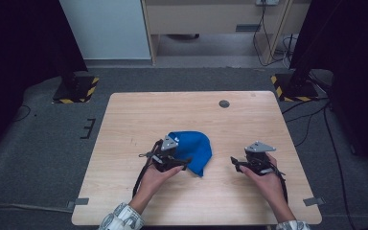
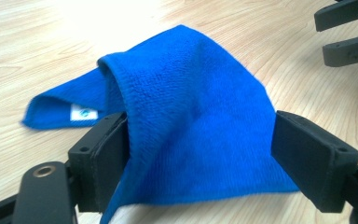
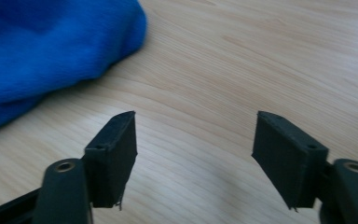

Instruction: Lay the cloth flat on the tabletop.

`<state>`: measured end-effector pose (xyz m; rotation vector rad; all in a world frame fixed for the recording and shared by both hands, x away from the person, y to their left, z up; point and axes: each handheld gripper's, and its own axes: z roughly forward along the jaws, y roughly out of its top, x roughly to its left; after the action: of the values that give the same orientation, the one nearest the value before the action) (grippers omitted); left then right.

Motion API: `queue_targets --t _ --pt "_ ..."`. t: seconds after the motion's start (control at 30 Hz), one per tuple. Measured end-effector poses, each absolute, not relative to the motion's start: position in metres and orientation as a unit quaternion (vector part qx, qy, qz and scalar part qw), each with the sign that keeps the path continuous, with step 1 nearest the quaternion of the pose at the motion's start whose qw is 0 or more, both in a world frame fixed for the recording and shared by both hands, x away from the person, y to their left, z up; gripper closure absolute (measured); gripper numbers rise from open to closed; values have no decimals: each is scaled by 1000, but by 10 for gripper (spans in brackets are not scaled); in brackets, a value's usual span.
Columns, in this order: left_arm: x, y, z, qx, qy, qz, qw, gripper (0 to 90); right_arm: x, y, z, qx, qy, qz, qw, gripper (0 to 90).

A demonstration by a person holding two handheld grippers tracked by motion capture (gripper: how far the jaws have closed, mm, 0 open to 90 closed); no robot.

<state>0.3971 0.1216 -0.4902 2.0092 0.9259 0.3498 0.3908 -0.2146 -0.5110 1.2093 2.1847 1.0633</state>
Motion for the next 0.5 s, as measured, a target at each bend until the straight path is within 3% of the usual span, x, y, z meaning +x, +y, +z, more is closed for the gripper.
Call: queue_targets --t 0.27,0.4,0.5 --pt "393 151 -483 793 388 155 443 304 382 -192 -505 391 800 418 180 558" --pt "396 163 -482 782 402 165 447 369 378 -177 -502 368 807 430 168 635" --pt "397 168 -483 778 407 168 448 414 375 -164 -502 355 811 436 160 639"
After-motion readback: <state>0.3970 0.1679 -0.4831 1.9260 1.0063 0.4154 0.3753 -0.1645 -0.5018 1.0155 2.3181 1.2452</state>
